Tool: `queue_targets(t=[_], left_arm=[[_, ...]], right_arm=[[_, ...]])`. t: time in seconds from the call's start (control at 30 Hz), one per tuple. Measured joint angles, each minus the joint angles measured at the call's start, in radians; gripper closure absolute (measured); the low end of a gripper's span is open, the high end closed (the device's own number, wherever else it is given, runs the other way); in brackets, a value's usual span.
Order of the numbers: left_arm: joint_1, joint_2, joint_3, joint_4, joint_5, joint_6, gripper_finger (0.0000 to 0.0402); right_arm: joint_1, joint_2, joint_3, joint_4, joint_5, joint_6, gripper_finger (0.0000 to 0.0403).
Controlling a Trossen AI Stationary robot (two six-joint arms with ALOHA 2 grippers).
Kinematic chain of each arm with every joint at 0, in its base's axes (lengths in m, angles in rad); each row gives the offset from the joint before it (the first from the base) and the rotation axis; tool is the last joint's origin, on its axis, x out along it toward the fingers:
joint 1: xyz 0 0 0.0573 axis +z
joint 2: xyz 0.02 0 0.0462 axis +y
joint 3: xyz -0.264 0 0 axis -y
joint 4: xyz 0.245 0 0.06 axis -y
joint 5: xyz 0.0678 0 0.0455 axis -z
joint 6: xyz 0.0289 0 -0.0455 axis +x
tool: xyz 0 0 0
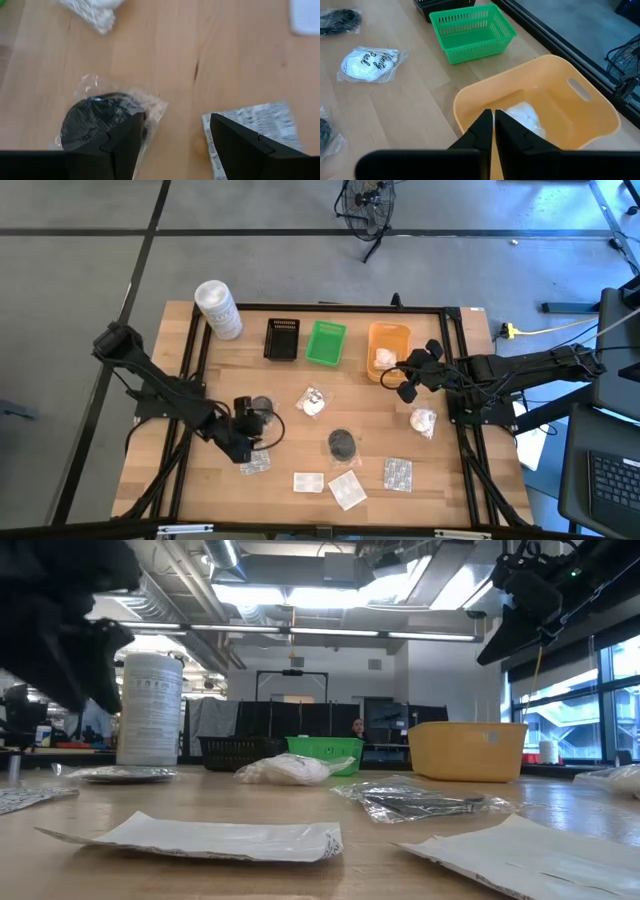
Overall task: Pick & Place Travel size toiletries
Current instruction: Put the black hairbrush into the black bin
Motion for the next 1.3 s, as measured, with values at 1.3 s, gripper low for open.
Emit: queue_targets(t=[1.3], left_arm=[[-0.039, 0.322, 0.003, 0.104, -0.252, 0.087, 0.0214]], right_arm=[[0.000, 0.001, 0.000, 0.017, 0.000, -0.015, 0.0398]])
